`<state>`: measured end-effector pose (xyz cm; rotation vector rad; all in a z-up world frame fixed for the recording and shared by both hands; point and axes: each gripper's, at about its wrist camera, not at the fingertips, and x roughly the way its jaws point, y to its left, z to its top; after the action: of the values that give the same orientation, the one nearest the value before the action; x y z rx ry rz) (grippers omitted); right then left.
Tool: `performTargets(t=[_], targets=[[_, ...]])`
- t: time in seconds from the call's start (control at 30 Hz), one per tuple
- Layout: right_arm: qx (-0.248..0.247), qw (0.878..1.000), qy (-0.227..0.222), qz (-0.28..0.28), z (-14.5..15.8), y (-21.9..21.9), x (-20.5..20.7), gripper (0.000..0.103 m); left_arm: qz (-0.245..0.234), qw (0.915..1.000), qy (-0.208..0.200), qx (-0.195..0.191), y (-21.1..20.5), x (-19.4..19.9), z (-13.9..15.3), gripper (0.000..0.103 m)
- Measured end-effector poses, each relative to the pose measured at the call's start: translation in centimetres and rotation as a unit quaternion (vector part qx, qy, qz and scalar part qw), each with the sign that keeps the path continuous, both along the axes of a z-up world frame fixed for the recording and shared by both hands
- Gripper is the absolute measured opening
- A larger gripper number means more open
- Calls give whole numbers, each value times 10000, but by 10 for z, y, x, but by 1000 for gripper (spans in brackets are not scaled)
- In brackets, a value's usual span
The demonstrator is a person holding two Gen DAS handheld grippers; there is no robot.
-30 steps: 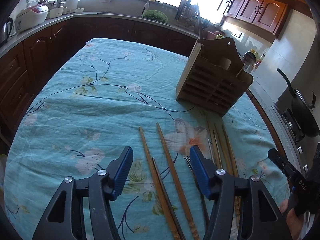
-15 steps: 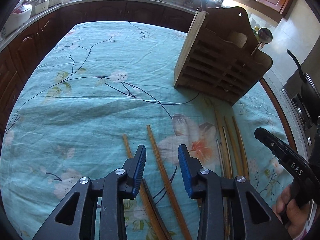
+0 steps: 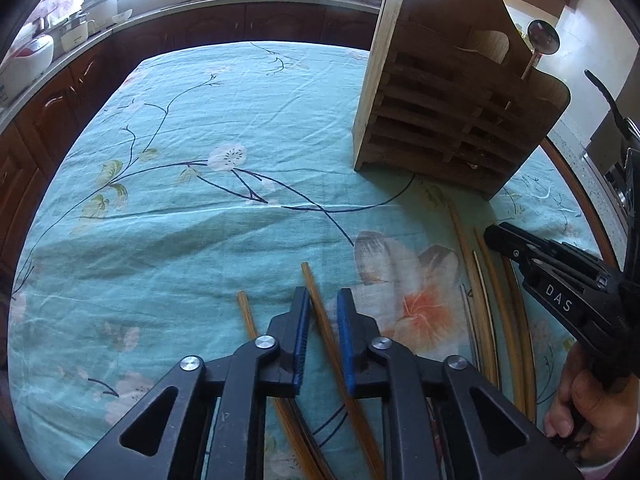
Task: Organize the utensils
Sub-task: 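Close the left tool on a chopstick while the right tool grasps another chopstick, then lift both chopsticks and carry them over the wooden holder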
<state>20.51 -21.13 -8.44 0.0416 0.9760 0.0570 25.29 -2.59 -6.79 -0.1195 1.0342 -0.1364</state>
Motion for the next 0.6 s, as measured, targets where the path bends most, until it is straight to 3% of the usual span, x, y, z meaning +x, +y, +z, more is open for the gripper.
performTargets(t=[0.17,0.33,0.6], targets=[[83,10000,-34,-19,0,-2,-4,6,14,9999,-52,-99,1,-3,0,6],[441,9988,-182,-111,8,-10,-15,5,103,9989,14,-450,11,-4,1,5],[800,9955,-479,-153,34,-23,-36,5,103,9961,-238,-845,25,-22,27,4]])
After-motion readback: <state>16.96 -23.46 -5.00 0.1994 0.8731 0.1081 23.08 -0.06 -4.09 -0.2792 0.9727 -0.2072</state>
